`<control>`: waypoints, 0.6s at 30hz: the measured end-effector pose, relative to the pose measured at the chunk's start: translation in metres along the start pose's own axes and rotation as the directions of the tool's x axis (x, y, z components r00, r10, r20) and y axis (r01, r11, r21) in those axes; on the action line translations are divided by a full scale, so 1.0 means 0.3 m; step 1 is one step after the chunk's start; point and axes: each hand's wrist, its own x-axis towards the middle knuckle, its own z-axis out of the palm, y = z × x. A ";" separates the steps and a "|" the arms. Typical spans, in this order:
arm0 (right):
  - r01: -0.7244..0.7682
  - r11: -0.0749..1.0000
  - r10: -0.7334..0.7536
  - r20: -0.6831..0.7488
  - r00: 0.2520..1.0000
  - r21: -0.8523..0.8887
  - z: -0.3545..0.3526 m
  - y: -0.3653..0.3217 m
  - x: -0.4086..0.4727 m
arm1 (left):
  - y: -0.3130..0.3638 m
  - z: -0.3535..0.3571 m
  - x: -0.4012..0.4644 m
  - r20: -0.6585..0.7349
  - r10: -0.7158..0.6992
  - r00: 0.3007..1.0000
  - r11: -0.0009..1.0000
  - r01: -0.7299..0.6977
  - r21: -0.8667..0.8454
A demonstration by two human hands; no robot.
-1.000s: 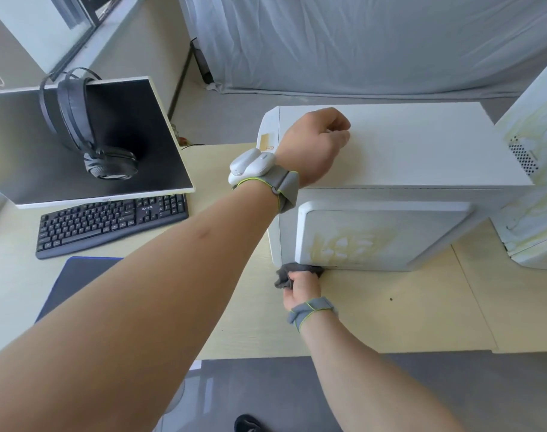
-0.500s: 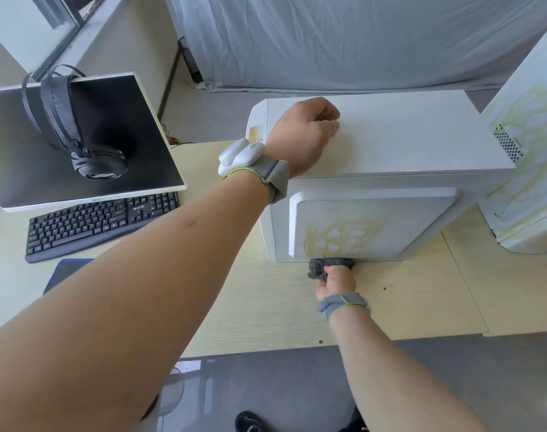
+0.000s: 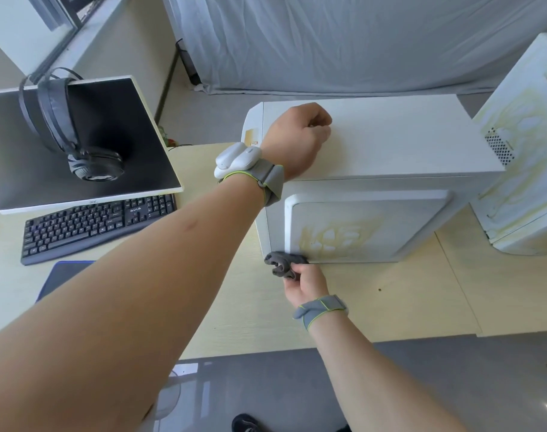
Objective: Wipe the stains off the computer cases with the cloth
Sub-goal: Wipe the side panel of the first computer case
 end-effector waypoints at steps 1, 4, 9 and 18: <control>0.003 0.999 -0.004 0.006 1.000 0.037 0.004 -0.024 -0.029 | -0.002 0.001 -0.004 0.001 0.000 1.000 1.000 0.000 -0.002; 0.009 0.998 -0.011 0.026 1.000 0.061 0.052 -0.101 -0.122 | 0.006 0.005 -0.005 -0.001 -0.002 1.000 1.000 0.002 -0.010; 0.072 0.996 -0.078 0.147 0.986 0.043 0.136 -0.215 -0.352 | 0.006 0.000 -0.010 0.006 0.005 1.000 1.000 -0.005 -0.011; 0.263 0.947 -0.214 0.246 0.945 -0.185 0.064 -0.316 -0.492 | -0.012 -0.003 0.004 -0.020 0.025 0.999 0.999 -0.025 0.023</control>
